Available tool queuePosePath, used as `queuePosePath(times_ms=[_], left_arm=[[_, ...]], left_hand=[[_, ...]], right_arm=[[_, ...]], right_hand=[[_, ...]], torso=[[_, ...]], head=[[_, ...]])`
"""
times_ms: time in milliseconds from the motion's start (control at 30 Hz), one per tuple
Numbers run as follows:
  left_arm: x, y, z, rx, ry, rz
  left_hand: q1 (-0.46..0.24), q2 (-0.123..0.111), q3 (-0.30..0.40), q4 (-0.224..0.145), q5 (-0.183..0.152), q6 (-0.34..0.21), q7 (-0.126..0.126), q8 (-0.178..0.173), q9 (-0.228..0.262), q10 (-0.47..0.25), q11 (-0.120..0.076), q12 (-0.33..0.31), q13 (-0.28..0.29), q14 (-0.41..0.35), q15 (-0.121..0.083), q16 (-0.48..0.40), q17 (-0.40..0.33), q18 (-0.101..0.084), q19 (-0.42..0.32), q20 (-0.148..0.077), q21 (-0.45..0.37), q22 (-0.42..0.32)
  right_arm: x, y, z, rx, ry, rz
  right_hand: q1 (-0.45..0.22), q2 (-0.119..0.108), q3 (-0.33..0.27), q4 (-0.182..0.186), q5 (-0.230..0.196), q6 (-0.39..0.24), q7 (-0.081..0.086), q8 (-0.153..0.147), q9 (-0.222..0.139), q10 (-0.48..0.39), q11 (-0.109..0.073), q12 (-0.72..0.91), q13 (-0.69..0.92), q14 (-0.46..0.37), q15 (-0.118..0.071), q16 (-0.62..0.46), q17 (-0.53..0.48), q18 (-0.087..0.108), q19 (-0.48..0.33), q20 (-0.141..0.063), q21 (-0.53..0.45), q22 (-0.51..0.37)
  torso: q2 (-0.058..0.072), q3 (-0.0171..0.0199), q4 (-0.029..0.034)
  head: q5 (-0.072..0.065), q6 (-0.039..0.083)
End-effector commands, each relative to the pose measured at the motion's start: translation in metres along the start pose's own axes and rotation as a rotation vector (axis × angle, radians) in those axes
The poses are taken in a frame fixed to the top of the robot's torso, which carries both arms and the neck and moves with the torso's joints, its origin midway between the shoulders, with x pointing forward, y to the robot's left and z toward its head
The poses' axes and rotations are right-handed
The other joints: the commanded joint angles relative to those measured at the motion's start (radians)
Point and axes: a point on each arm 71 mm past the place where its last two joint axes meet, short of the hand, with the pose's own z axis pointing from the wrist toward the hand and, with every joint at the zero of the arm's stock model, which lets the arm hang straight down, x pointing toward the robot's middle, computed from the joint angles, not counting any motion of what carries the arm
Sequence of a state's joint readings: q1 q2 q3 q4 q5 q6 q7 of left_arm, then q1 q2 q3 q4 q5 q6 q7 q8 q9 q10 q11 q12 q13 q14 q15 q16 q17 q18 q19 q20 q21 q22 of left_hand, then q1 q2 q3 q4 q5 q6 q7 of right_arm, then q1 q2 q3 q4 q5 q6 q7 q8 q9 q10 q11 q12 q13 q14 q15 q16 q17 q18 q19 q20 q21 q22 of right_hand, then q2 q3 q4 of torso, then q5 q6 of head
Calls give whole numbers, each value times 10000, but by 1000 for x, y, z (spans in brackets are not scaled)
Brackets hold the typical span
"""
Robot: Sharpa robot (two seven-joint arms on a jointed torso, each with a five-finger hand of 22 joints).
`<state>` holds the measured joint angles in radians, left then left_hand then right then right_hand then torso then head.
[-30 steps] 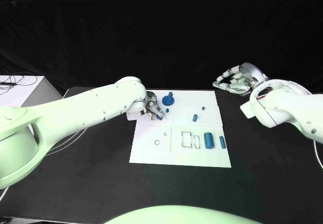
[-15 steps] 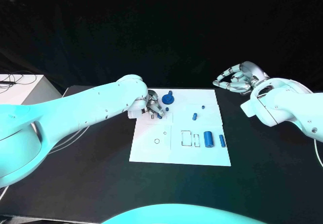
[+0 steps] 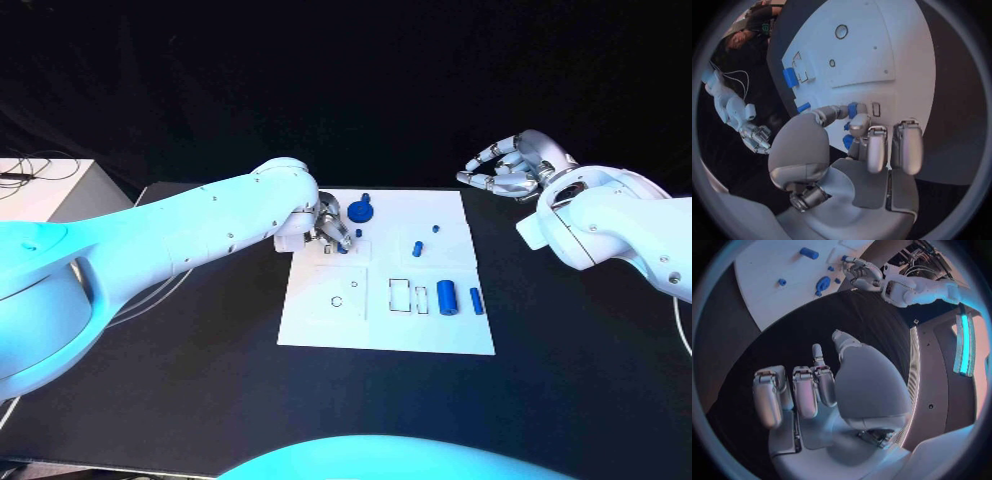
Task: Assemble the parts on the task board
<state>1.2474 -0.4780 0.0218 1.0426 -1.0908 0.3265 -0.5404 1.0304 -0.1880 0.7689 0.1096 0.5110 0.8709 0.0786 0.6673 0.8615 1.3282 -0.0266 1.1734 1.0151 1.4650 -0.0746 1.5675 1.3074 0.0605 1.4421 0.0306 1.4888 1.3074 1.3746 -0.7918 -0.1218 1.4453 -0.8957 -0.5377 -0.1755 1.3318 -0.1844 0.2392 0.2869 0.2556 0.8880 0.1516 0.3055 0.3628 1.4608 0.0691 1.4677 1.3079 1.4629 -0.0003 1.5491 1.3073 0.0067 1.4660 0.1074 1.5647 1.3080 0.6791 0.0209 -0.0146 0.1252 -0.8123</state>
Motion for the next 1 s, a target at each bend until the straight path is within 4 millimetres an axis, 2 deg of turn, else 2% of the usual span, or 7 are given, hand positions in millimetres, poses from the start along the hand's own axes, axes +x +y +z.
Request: queuePosePath(times_ms=[33, 267, 433, 800, 1000], left_arm=[[9, -4, 3, 39, 537, 312], [10, -7, 6, 60, 312, 153], [11, -7, 7, 46, 182, 45], [13, -8, 8, 48, 346, 142], [14, -8, 9, 15, 399, 198]], left_hand=[[-19, 116, 1372, -1435, -10, 411, -333, -32, 1588, 81, -20, 78, 42, 1058, -78, 33, 2634, -162, 50, -15, 66, 659], [-153, 370, 1068, -1205, -117, 533, -410, -60, 1658, 209, -79, 161, 131, 1058, -123, 33, 2634, -176, 94, -45, 80, 723], [-157, 412, 1050, -1185, -130, 540, -415, -66, 1664, 211, -83, 158, 128, 1058, -129, 33, 2634, -179, 105, -50, 85, 739], [-203, 370, 879, -1175, -216, 519, -423, -99, 1695, 192, -88, 121, 80, 1058, -136, 33, 2634, -183, 116, -62, 87, 754], [-377, 250, 256, -989, -272, 500, -469, -190, 1758, 162, -107, 89, 47, 1058, -152, 33, 2634, -179, 103, -77, 61, 731]], right_arm=[[1, 1, 0, -113, 113, -92], [1, 2, -1, -127, 115, -87], [1, 1, -1, -123, 113, -87], [1, 1, -1, -120, 122, -90], [1, 1, -1, -127, 122, -86]], right_hand=[[-91, 20, 51, 16, 35, -96, -7, 31, 9, -55, -3, -33, 1409, 951, -47, -28, 2154, -42, 1004, -90, -37, 2568], [-91, 20, 51, 16, 35, -96, -7, 31, 9, -55, -3, -33, 1409, 951, -47, -28, 2154, -42, 1004, -90, -37, 2568], [-91, 20, 51, 16, 35, -96, -7, 31, 9, -55, -3, -33, 1409, 951, -47, -28, 2154, -42, 1004, -90, -37, 2568], [-91, 20, 51, 16, 35, -96, -7, 31, 9, -55, -3, -33, 1409, 951, -47, -28, 2154, -42, 1004, -90, -37, 2568], [-91, 20, 51, 16, 35, -96, -7, 31, 9, -55, -3, -33, 1409, 951, -47, -28, 2154, -42, 1004, -90, -37, 2568]], torso=[[1, -6, -2], [8, -4, -9], [12, 0, -11], [-1, -5, 3], [-5, -3, 4]], head=[[1, -2], [-5, 3], [-16, -4], [-34, -44], [-36, -44]])
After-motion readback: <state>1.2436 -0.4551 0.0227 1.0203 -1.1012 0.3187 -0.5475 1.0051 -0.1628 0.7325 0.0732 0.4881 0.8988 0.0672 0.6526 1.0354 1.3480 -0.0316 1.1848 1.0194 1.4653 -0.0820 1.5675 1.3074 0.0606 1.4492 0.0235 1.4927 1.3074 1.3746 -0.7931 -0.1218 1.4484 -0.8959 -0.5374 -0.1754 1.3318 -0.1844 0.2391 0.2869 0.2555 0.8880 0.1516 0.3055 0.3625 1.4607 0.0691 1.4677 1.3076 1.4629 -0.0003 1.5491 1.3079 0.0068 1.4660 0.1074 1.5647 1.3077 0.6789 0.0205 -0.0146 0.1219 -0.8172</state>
